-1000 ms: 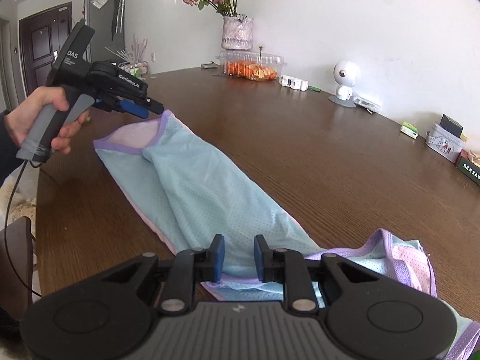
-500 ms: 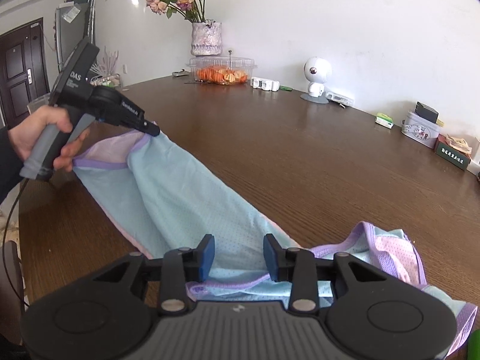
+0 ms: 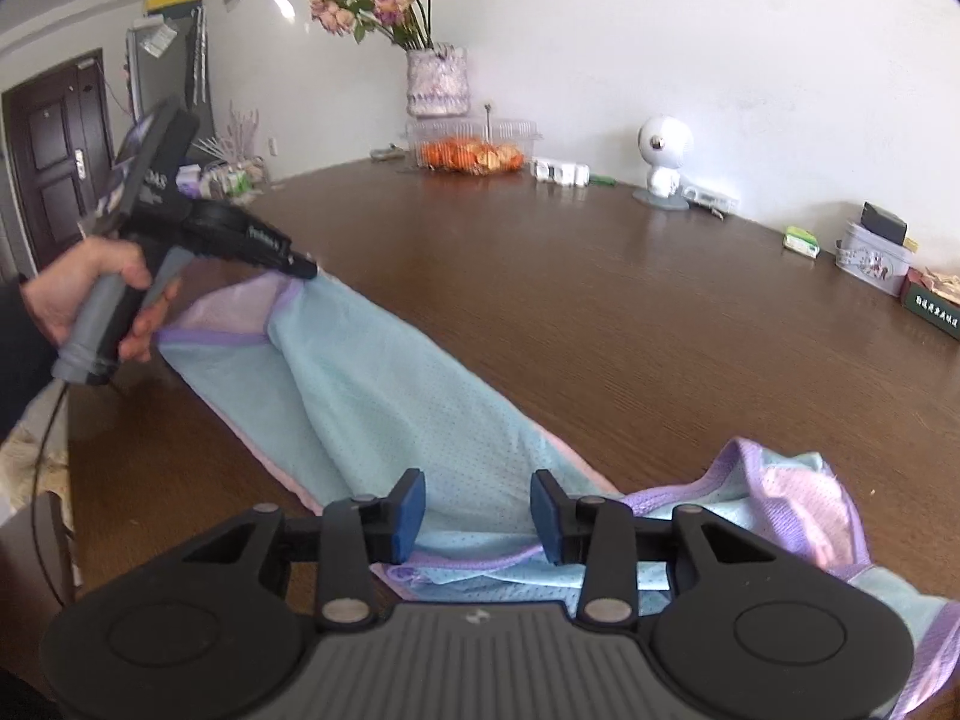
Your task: Fold clothes
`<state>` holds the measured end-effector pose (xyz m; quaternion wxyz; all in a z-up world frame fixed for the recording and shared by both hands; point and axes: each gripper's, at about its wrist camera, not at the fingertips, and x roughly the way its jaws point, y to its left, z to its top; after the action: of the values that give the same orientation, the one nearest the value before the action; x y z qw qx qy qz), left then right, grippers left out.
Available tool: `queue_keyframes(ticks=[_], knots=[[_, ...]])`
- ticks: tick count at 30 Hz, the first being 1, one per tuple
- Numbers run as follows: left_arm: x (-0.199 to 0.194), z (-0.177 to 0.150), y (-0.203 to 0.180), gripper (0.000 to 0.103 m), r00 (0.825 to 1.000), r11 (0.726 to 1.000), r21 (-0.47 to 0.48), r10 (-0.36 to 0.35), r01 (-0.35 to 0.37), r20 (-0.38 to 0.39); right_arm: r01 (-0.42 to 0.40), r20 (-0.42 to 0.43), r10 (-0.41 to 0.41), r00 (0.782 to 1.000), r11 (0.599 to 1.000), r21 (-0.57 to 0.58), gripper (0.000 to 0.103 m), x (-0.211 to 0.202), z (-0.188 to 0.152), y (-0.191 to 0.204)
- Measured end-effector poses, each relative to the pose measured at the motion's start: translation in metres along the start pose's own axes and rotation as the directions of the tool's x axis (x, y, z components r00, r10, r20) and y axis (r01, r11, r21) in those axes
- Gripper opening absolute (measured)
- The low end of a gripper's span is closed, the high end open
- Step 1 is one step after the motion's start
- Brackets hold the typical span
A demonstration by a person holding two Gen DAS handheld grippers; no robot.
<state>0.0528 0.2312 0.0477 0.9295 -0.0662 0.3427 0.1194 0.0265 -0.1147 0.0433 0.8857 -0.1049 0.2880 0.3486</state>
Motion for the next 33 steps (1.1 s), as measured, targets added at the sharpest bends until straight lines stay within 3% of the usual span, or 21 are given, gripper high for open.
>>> queue_keyframes(ticks=[2, 4, 7, 9, 10, 11, 12, 14, 16, 19, 21, 23, 25, 28, 31, 33], knots=[[-0.027, -0.005, -0.010, 0.039, 0.998, 0.999, 0.029, -0.027, 0.026, 0.054, 0.079, 0.035, -0.079, 0.996, 0.997, 0.004, 0.044, -0.019, 0.006, -0.015], [-0.048, -0.013, -0.030, 0.041, 0.991, 0.992, 0.074, -0.108, 0.102, 0.077, 0.180, 0.040, -0.181, 0.983, 0.983, 0.026, 0.051, -0.030, 0.013, -0.038], [-0.050, -0.031, -0.072, 0.041, 0.978, 0.958, 0.203, -0.209, 0.201, 0.016, 0.262, -0.080, -0.258, 0.963, 0.964, 0.043, 0.049, -0.002, 0.017, -0.066], [-0.043, -0.042, -0.091, 0.041, 0.978, 0.946, 0.251, -0.207, 0.205, -0.020, 0.278, -0.109, -0.272, 0.956, 0.960, 0.039, 0.044, 0.011, 0.014, -0.066], [-0.039, -0.047, -0.096, 0.041, 0.980, 0.946, 0.256, -0.197, 0.200, -0.040, 0.286, -0.121, -0.280, 0.952, 0.958, 0.037, 0.032, 0.017, 0.012, -0.066], [-0.035, -0.050, -0.098, 0.038, 0.979, 0.947, 0.249, -0.195, 0.203, -0.058, 0.294, -0.133, -0.287, 0.949, 0.955, 0.035, 0.010, 0.023, 0.010, -0.065], [-0.031, -0.052, -0.097, 0.038, 0.977, 0.949, 0.236, -0.197, 0.210, -0.076, 0.301, -0.145, -0.294, 0.945, 0.953, 0.033, 0.008, 0.029, 0.008, -0.065], [-0.026, -0.056, -0.094, 0.037, 0.980, 0.956, 0.221, -0.178, 0.194, -0.092, 0.317, -0.169, -0.308, 0.936, 0.948, 0.029, 0.006, 0.041, 0.004, -0.064], [-0.026, -0.059, -0.091, 0.038, 0.981, 0.956, 0.224, -0.173, 0.189, -0.091, 0.389, -0.068, -0.385, 0.921, 0.919, 0.065, 0.005, 0.017, -0.003, -0.053], [-0.025, -0.058, -0.088, 0.038, 0.980, 0.956, 0.221, -0.176, 0.194, -0.096, 0.509, 0.074, -0.518, 0.852, 0.854, 0.106, 0.005, -0.029, -0.029, -0.033], [-0.025, -0.057, -0.087, 0.037, 0.979, 0.956, 0.217, -0.178, 0.196, -0.100, 0.507, 0.119, -0.531, 0.839, 0.843, 0.182, 0.005, -0.057, -0.054, -0.031], [-0.026, -0.058, -0.087, 0.038, 0.979, 0.956, 0.221, -0.176, 0.195, -0.100, 0.523, 0.063, -0.548, 0.834, 0.822, 0.225, 0.006, -0.062, -0.071, -0.031], [-0.026, -0.058, -0.088, 0.038, 0.979, 0.955, 0.223, -0.176, 0.194, -0.099, 0.560, 0.022, -0.584, 0.811, 0.787, 0.258, 0.005, -0.064, -0.085, -0.032], [-0.026, -0.058, -0.088, 0.038, 0.979, 0.955, 0.223, -0.177, 0.196, -0.100, 0.566, -0.019, -0.596, 0.803, 0.752, 0.337, 0.005, -0.069, -0.094, -0.039], [-0.027, -0.058, -0.089, 0.038, 0.980, 0.956, 0.221, -0.176, 0.193, -0.095, 0.555, -0.063, -0.566, 0.822, 0.770, 0.316, 0.008, -0.071, -0.101, -0.043], [-0.027, -0.059, -0.089, 0.038, 0.981, 0.956, 0.223, -0.173, 0.189, -0.092, 0.519, -0.045, -0.531, 0.846, 0.801, 0.297, 0.016, -0.082, -0.099, -0.039]])
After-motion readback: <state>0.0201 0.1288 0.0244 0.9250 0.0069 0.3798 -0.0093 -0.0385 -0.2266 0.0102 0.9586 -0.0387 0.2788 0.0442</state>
